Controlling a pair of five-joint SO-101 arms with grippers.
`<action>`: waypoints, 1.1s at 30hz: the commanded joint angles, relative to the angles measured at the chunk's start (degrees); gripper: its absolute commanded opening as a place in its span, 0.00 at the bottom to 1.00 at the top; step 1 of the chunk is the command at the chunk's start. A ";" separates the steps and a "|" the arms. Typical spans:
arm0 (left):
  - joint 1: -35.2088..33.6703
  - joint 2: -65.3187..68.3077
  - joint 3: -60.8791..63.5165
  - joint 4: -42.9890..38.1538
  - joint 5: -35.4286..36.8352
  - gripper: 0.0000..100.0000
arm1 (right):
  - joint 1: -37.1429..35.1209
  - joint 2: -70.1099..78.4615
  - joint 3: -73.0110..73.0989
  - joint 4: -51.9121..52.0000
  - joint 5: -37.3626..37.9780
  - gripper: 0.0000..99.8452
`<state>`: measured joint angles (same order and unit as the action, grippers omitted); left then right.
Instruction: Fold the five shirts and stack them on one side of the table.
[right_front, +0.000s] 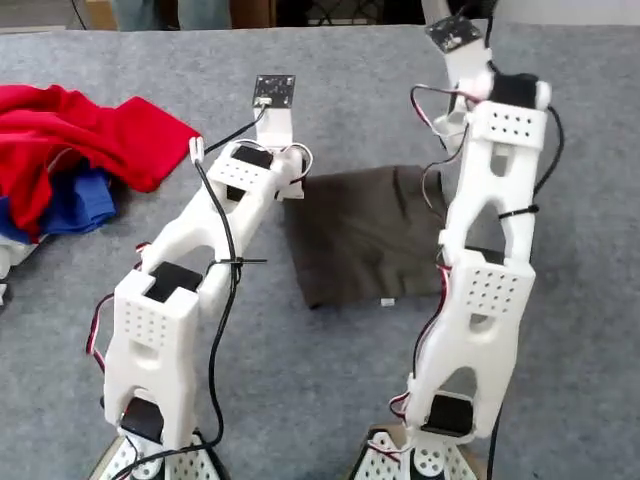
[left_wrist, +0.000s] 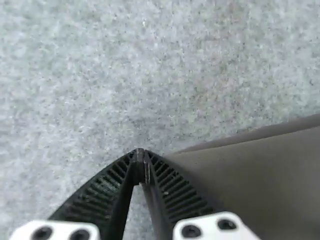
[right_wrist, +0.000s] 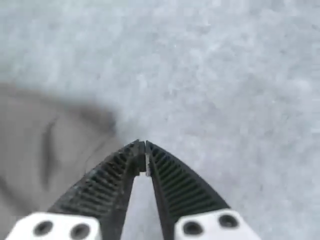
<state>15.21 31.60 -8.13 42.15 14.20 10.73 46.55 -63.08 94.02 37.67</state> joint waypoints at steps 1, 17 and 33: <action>0.48 -0.97 -2.77 0.35 -0.53 0.03 | -1.23 -2.95 -2.51 7.56 -5.10 0.01; 0.31 -0.97 -2.77 0.44 -0.53 0.03 | -5.45 -12.35 38.29 -24.44 -12.75 0.02; 0.75 -0.97 -2.24 0.35 -0.53 0.03 | -0.09 -4.79 26.86 -25.14 -12.84 0.02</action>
<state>15.65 31.60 -8.13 42.24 14.11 8.53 43.21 -30.20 66.42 25.27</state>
